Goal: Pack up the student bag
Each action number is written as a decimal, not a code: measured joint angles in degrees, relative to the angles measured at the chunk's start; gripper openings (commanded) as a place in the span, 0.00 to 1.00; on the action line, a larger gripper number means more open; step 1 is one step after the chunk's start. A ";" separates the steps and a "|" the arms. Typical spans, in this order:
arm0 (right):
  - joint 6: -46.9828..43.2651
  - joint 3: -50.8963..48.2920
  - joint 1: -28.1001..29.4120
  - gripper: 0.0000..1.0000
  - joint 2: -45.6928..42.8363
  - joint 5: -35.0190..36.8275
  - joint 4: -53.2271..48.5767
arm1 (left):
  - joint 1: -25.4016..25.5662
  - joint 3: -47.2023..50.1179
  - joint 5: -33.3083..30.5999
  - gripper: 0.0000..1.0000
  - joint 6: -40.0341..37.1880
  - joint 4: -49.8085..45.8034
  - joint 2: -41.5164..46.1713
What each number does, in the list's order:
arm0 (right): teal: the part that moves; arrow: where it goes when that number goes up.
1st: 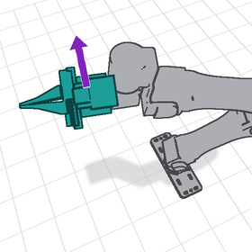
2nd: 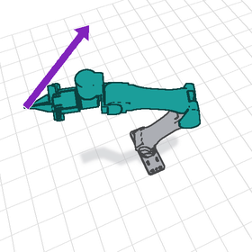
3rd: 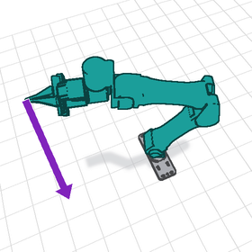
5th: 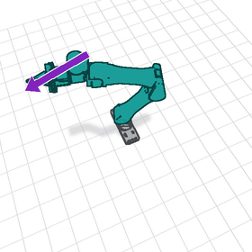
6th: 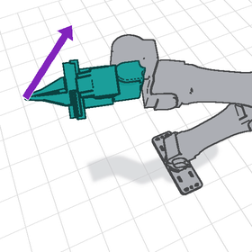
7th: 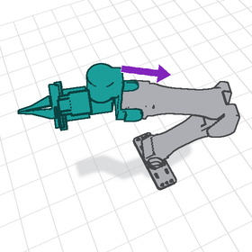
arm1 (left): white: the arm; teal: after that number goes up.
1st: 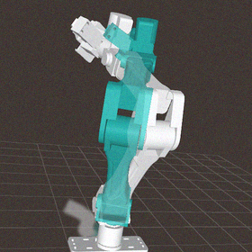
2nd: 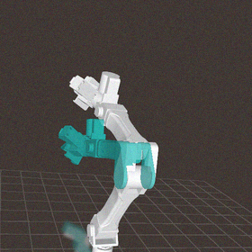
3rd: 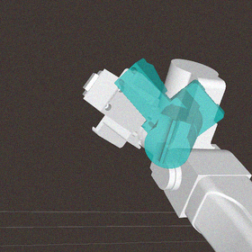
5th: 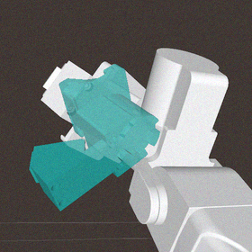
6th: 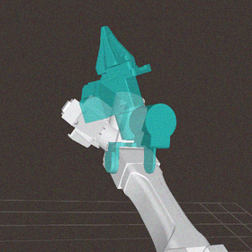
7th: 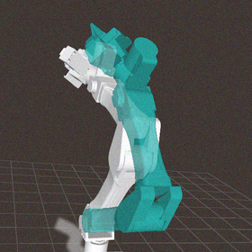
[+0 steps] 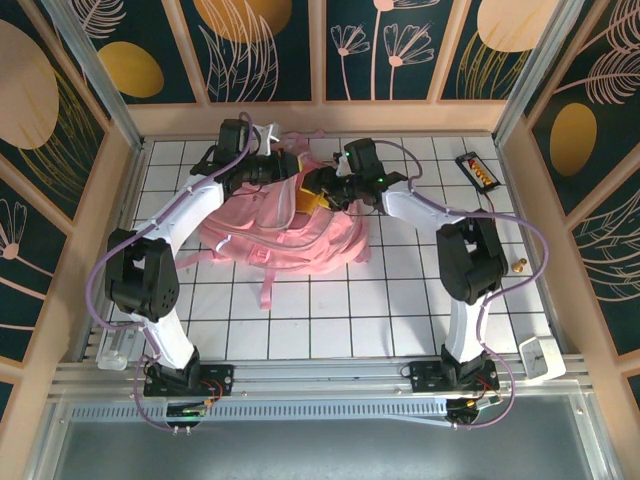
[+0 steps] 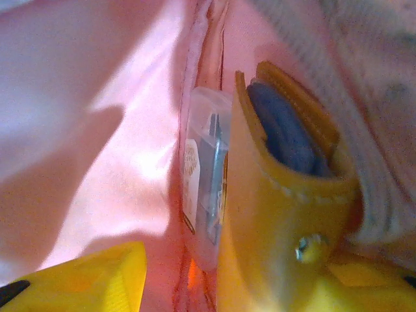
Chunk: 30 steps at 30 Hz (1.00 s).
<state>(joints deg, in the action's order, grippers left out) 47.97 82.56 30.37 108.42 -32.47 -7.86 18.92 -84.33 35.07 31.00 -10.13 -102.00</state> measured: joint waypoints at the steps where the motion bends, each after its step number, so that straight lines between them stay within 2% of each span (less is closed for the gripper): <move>1: -1.95 -0.85 0.09 0.61 -1.73 1.55 -1.33 | 0.02 -0.13 0.17 0.48 -0.13 0.59 0.00; 7: -14.56 -9.09 2.03 0.60 -15.63 11.34 -6.73 | -0.28 -1.64 1.09 0.55 -3.39 1.33 1.55; 13: -20.41 -13.16 5.40 0.32 -17.42 14.84 -8.26 | -2.64 7.72 -0.76 0.54 -10.71 -0.66 13.60; 15: -21.05 -14.64 5.64 0.20 -17.40 15.67 -8.66 | -3.19 12.70 -3.26 0.46 -16.50 -1.68 19.02; 17: -20.81 -14.71 5.29 0.17 -16.94 15.93 -8.92 | -3.17 17.03 -6.19 0.43 -22.10 -2.56 22.80; 19: -20.39 -14.14 4.28 0.16 -15.56 15.76 -8.24 | -3.08 20.52 -9.16 0.44 -27.54 -3.52 24.76; 21: -20.02 -12.74 2.64 0.14 -12.70 15.47 -7.26 | -3.06 23.82 -12.28 0.51 -34.45 -4.31 25.18; 23: -19.47 -10.71 1.51 0.11 -8.94 14.97 -6.29 | -3.08 26.71 -13.70 0.50 -41.03 -5.11 25.14; 26: -18.62 -8.35 1.22 0.09 -3.30 12.94 -3.41 | -3.13 31.10 -14.19 0.33 -51.65 -5.46 25.14; 29: -18.23 -6.38 1.62 0.08 0.20 11.37 -2.69 | -3.10 35.65 -14.16 0.38 -61.59 -3.61 25.33; 30: -18.32 -5.42 1.77 0.08 0.96 11.30 -2.86 | -3.13 37.86 -14.21 0.42 -64.89 -1.68 25.73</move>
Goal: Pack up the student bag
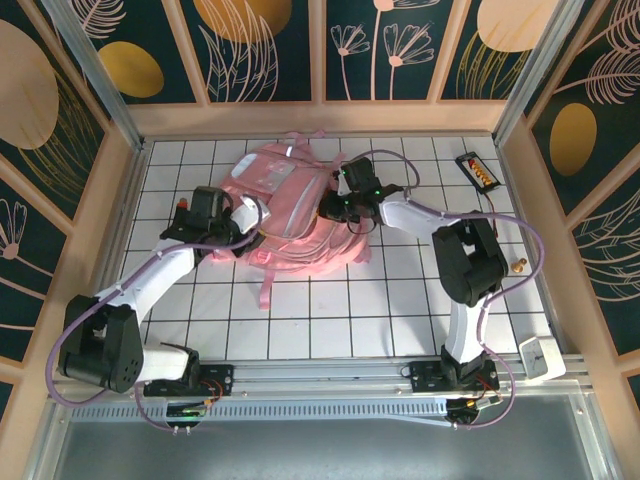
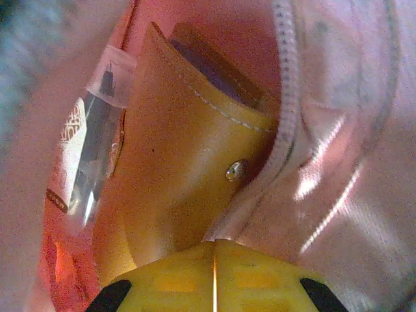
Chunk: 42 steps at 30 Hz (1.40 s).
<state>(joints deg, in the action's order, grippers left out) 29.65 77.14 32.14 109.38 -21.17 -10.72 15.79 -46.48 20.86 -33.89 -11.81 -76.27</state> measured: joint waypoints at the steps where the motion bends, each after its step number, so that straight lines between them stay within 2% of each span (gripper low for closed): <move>1: -0.28 1.11 0.17 0.08 0.57 0.02 -0.24 | 0.00 1.57 0.02 0.47 -2.64 1.38 0.39; 4: -1.11 4.44 0.81 0.10 1.53 -0.31 0.02 | 0.00 5.57 0.31 0.51 -12.72 4.07 1.46; 8: -2.69 5.01 1.05 0.15 1.75 -2.71 1.55 | 0.09 6.36 0.92 0.52 -23.63 6.73 1.36; 13: -3.74 3.04 0.70 0.23 1.81 -3.93 1.99 | 0.81 5.49 0.72 0.50 -31.06 9.46 -1.66; 17: -4.13 -3.19 0.11 0.27 -1.51 -3.85 1.55 | 2.14 4.11 0.37 0.47 -34.86 10.36 -4.48; 22: -5.44 -9.60 -0.24 0.28 -10.23 -2.32 -0.66 | 4.11 2.45 -0.37 0.44 -37.22 11.63 -6.80; 27: -6.03 -12.22 -0.24 0.29 -17.75 -0.72 -1.09 | 5.31 -0.42 -0.61 0.28 -39.06 10.97 -10.69; 29: -6.08 -13.51 -0.24 0.35 -19.80 -0.72 -0.52 | 5.73 -1.49 -0.66 0.25 -39.65 10.23 -12.61; 30: -6.25 -14.80 -0.22 0.41 -20.94 -0.76 0.42 | 5.99 -1.90 -0.76 0.20 -39.60 9.92 -13.51; 32: -6.93 -17.29 0.11 0.45 -22.80 -0.66 2.12 | 6.34 -2.58 -0.81 0.04 -39.21 9.51 -14.71; 33: -7.23 -18.40 0.48 0.46 -23.50 -0.48 2.93 | 6.38 -3.10 -0.76 0.00 -38.95 9.18 -15.21; 42: -2.95 -22.34 6.88 0.57 -21.92 -2.95 9.99 | 6.51 -12.28 3.67 0.00 -31.80 3.39 -18.32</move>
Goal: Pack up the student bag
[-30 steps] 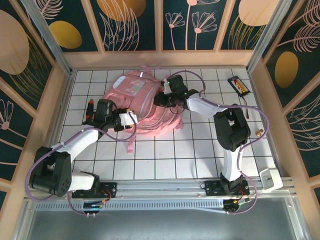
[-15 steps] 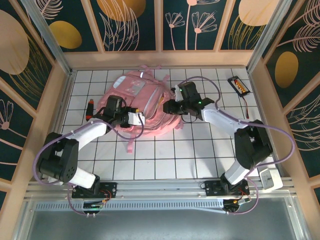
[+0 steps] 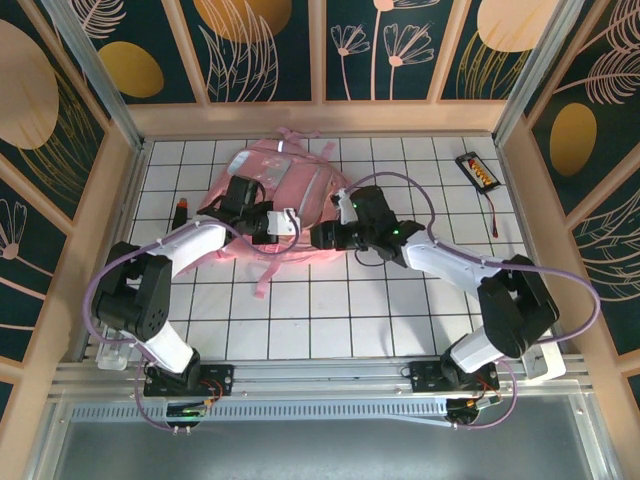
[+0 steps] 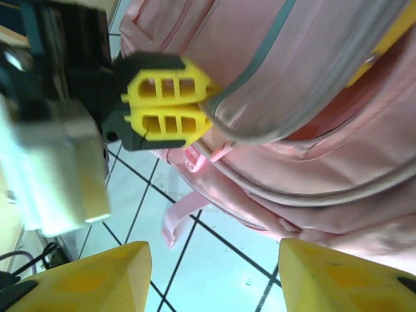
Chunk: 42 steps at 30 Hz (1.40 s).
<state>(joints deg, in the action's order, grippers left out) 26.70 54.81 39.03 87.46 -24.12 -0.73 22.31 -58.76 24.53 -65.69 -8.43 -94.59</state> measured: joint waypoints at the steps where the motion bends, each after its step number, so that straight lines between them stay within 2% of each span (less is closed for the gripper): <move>1: 0.63 0.07 0.13 0.58 0.83 -0.11 0.44 | -0.02 -0.50 0.70 0.00 1.22 -0.22 0.00; 4: 2.43 0.94 1.05 0.62 3.39 0.79 0.55 | -0.02 -1.73 2.54 0.00 5.27 -0.94 0.00; 8: 5.95 4.13 3.13 0.60 5.62 5.38 0.09 | -0.02 -3.65 4.90 0.00 11.61 -1.36 0.00; 13: 10.38 4.85 4.90 0.42 5.86 11.65 0.81 | -0.52 -4.59 6.99 0.00 16.63 -1.27 -0.83; 16: 11.74 6.19 6.32 0.37 6.54 15.87 0.55 | -0.55 -4.81 9.20 0.00 18.43 -1.18 -1.57; 27: 12.02 12.48 10.93 0.37 7.82 33.03 -6.12 | -0.66 -5.29 13.88 0.00 27.02 1.18 -3.74; 36: 13.75 14.14 11.28 0.37 10.64 40.46 -9.94 | -0.59 -5.29 15.30 0.00 29.59 2.23 -4.02; 42: 16.06 15.17 11.72 0.32 11.10 43.32 -11.78 | -0.55 -5.33 15.82 0.00 30.64 2.67 -4.15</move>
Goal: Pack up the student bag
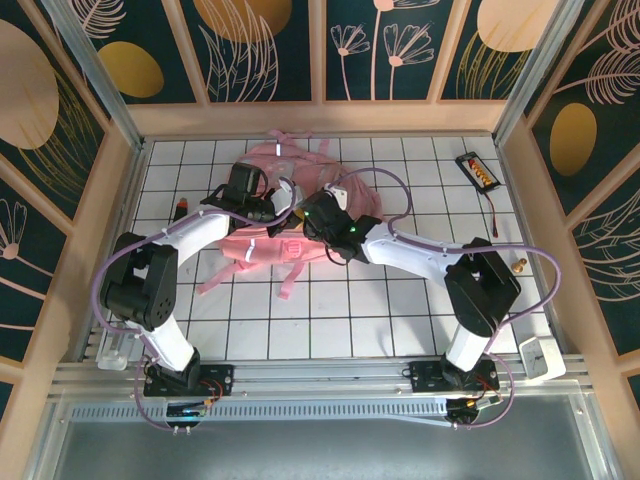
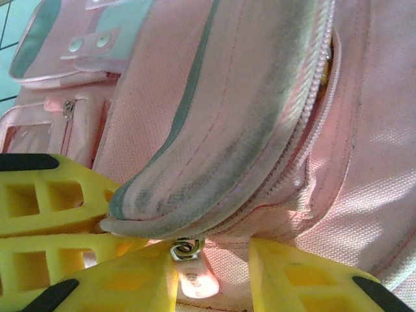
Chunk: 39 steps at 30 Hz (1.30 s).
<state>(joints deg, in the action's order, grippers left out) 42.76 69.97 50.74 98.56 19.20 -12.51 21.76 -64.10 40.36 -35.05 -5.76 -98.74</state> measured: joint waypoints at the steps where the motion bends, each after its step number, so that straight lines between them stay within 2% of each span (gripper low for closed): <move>1: 0.13 0.37 0.13 0.32 0.17 0.57 -0.39 | 0.02 0.00 0.07 0.00 0.11 0.11 0.00; 3: 0.72 1.25 0.42 0.26 0.57 1.79 -1.29 | 0.00 0.00 0.15 0.00 0.26 0.35 0.00; 5: 1.22 1.66 0.59 0.13 0.74 2.27 -1.46 | 0.02 0.00 0.24 0.00 0.26 0.57 0.00; 8: 0.68 1.75 0.59 0.00 0.74 2.67 -1.51 | 0.13 0.00 0.33 0.00 0.22 0.83 0.00; 13: -1.05 1.75 0.00 0.00 0.68 1.27 -1.53 | 0.35 0.15 -0.76 0.00 -0.09 1.18 0.02; 17: -3.26 1.57 -1.66 0.00 -0.52 -2.84 -2.51 | 0.79 1.22 -2.93 0.00 -2.56 2.14 0.79; 27: -14.05 -5.25 -11.13 0.00 -8.37 -19.15 -1.25 | 1.40 4.13 -3.32 0.00 -13.55 2.69 4.11; 35: -22.99 -8.26 -18.18 0.00 -8.63 -28.68 1.38 | 1.25 10.08 -3.58 0.00 -26.10 2.78 8.66; 38: -24.98 -9.03 -20.74 0.00 -8.61 -34.67 2.51 | 1.11 12.00 -4.26 0.00 -29.92 2.93 10.78; 39: -25.90 -9.49 -21.49 0.00 -8.63 -37.48 3.28 | 1.11 12.72 -4.83 0.08 -30.69 3.37 11.47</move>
<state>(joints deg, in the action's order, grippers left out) 16.86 60.49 29.26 89.93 -18.28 -9.23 22.87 -51.37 35.53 -65.73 -2.39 -87.26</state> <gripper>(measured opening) 0.038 0.047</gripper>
